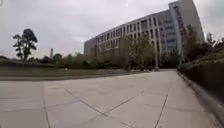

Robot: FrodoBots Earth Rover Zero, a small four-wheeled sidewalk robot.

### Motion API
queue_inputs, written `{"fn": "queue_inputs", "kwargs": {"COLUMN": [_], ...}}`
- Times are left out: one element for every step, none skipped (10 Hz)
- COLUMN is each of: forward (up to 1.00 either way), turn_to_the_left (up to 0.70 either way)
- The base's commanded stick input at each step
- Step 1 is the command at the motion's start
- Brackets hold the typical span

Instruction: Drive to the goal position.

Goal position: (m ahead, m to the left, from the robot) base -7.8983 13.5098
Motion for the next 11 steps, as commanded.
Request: {"fn": "queue_inputs", "kwargs": {"forward": [0.00,0.00,0.00,0.00,0.00,0.00,0.00,0.57,0.70,0.70,0.70], "turn_to_the_left": [0.70,0.70,0.70,0.70,0.70,0.70,0.70,0.41,0.35,0.35,0.35]}}
